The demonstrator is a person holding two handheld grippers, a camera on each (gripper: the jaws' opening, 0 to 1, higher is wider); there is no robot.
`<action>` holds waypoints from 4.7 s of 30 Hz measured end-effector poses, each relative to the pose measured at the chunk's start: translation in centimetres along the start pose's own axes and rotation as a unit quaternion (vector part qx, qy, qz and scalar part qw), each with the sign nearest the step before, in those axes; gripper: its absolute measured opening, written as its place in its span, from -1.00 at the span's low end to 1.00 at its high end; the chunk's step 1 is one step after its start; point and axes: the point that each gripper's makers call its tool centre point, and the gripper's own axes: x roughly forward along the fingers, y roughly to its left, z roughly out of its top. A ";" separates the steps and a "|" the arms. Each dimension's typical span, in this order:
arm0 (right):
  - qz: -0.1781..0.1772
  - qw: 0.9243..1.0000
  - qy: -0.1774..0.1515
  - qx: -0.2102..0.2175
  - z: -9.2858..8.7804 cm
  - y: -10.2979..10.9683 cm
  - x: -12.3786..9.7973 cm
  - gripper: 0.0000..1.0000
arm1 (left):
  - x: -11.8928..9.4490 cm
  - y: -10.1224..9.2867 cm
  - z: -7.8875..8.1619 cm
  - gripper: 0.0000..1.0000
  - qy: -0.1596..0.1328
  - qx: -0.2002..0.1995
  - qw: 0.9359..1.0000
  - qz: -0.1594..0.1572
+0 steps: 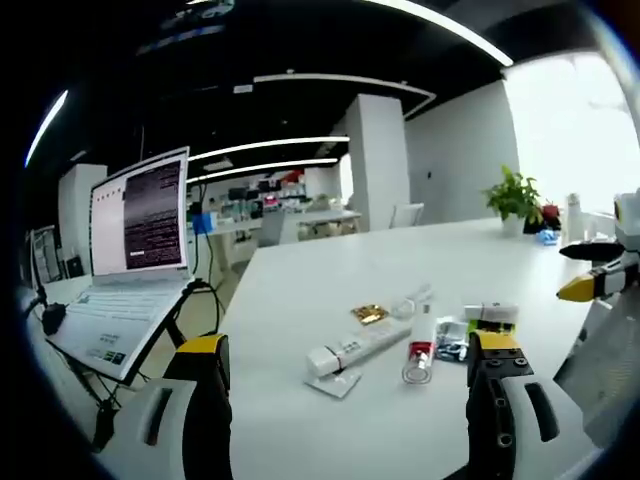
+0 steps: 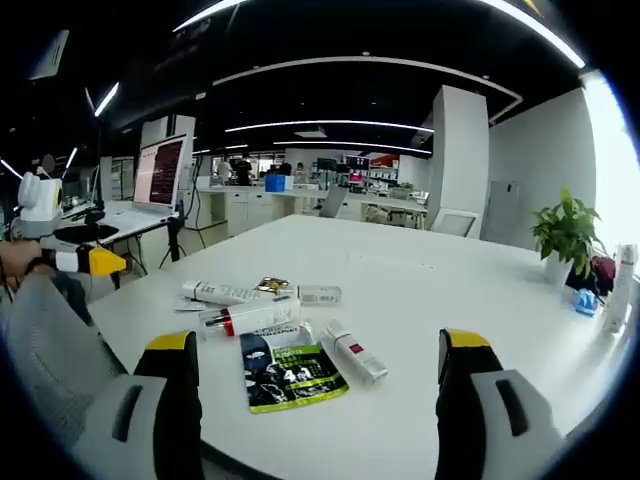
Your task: Arrange the skincare products in the storage area until every visible bottle or jar stands upright without overlapping.
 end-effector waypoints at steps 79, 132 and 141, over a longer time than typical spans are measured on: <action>-0.002 1.000 0.022 -0.010 -0.9 0.1 0.0 1.00 | -0.1 0.1 -0.7 0.94 0.014 0.029 0.999 0.009; 0.008 0.999 0.033 -0.004 -0.5 -0.4 0.1 0.99 | 4.4 -4.6 -0.9 0.94 0.090 0.034 0.990 -0.101; 0.015 0.999 0.029 0.006 -0.1 -0.4 0.6 0.99 | 6.5 -5.6 -1.7 0.76 0.113 0.048 0.985 -0.122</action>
